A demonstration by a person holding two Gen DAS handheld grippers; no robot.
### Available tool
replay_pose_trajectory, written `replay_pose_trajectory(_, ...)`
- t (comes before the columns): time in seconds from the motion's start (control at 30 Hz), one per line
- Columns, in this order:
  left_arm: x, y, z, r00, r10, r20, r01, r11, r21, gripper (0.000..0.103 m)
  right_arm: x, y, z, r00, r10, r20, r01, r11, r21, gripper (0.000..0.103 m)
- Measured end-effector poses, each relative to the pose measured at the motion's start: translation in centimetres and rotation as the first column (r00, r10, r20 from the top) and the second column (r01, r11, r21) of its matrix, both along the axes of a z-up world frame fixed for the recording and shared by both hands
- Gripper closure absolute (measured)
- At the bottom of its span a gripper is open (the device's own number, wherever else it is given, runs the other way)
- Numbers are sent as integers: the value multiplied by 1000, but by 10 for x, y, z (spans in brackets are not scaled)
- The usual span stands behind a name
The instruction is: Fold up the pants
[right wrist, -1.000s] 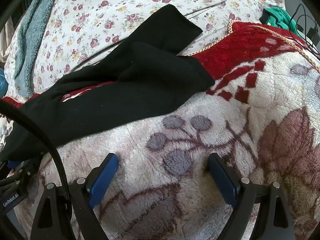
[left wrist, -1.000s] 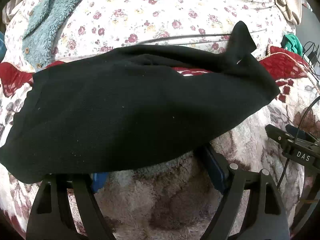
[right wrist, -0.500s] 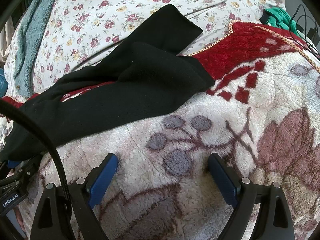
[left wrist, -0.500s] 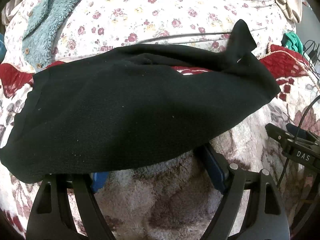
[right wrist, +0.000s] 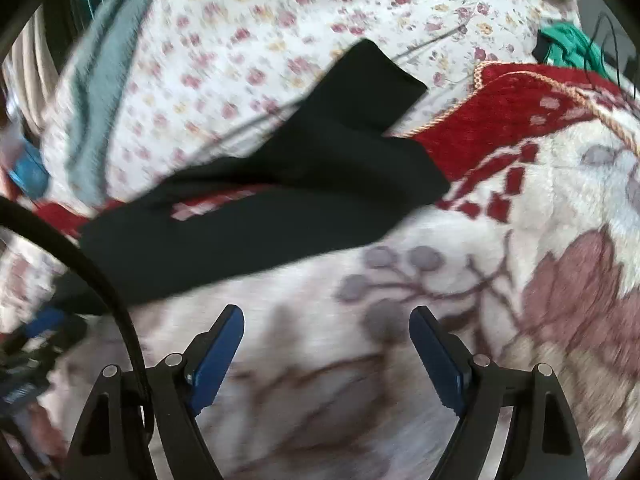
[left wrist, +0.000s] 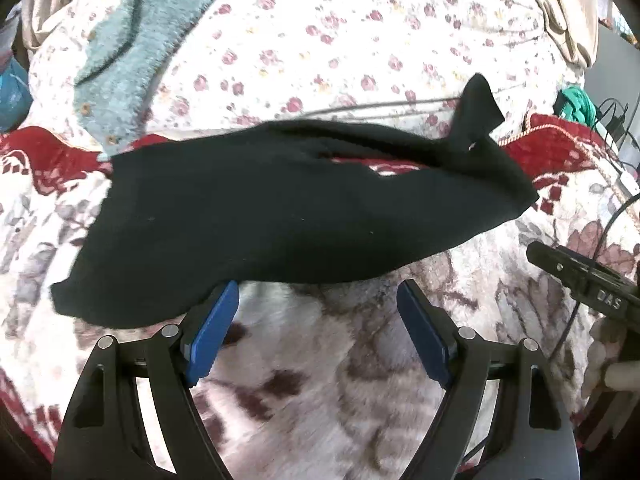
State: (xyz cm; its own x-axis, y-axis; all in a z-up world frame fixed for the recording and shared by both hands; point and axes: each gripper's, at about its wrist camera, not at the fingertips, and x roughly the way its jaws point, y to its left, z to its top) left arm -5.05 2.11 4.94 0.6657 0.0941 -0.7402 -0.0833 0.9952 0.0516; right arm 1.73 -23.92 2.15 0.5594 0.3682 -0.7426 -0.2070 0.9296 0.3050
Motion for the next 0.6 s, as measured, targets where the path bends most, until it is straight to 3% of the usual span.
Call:
replay_pose_trajectory(0.17,-21,13,24,997,25,73,-27,999,20,21,-20,29,24,996,56,76,-53,998,-37,19)
replay_pose_trajectory(0.27,-27,24,31,996,51,72,-50,999,-15,21,-25,37,33,993,80,84,-80,997,4,19)
replay_pose_trajectory(0.37,-30,29,39,996,77,42,-78,997,10,21,-27,41,37,994,74,79,-77,996,40,19)
replay_pose_trajectory(0.6,-38,46,39,991,122,46,-121,992,-21,21,-32,49,39,993,86,79,-90,995,43,19)
